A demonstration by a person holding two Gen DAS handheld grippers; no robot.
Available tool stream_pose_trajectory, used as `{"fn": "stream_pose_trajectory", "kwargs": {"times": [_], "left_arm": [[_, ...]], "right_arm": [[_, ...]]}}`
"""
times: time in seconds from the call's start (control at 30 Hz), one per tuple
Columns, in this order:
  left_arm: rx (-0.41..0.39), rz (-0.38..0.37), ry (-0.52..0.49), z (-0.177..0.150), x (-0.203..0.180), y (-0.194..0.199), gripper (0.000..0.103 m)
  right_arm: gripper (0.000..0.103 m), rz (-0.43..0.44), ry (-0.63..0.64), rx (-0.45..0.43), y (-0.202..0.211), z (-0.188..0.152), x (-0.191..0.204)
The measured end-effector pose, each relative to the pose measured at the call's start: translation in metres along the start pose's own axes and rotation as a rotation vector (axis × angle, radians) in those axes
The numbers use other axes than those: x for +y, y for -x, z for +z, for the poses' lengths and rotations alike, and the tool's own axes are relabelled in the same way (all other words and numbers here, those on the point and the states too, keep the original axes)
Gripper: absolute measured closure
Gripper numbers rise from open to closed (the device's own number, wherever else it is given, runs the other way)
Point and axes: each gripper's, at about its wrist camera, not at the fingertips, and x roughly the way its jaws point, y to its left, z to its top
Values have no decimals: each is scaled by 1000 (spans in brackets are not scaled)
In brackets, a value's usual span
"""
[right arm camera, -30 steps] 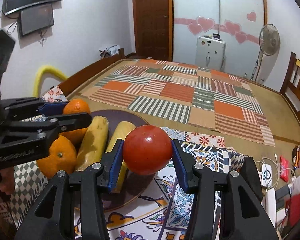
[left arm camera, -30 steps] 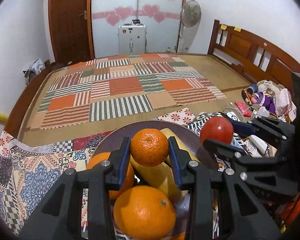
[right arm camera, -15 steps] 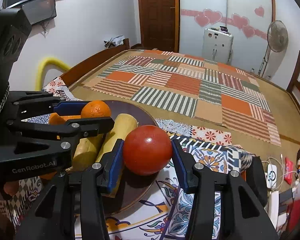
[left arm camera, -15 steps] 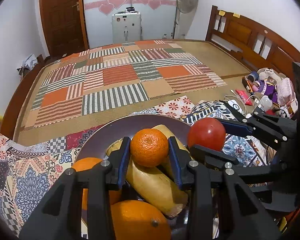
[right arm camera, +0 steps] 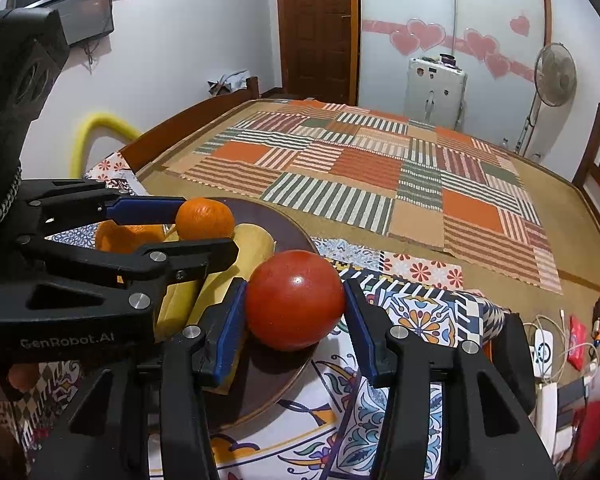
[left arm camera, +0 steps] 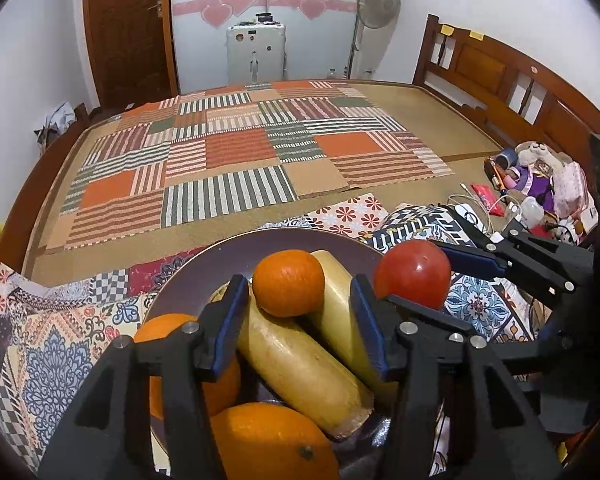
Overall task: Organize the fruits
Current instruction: 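Release the small orange on the plate with the left tool while the right tool releases the tomato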
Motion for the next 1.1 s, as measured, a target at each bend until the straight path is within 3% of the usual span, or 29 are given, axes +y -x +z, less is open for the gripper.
{"fn": "stream_pose_trajectory", "kwargs": {"times": [0.17,0.47,0.83,1.1], "left_arm": [[-9,-4,13,-2,4,3,50],[-61,7,47,-7,16,23,50],[-262,112,21,-35,22,127,50],[-284,141,54,-82,46,185,46]], "right_arm": [[48,-4,9,-22,5,-1,0],[48,-8,18,-35,6,0,1],[47,-48,-1,-145,70,4,16],[38,-50,-21,-235,117,-9,44]]}}
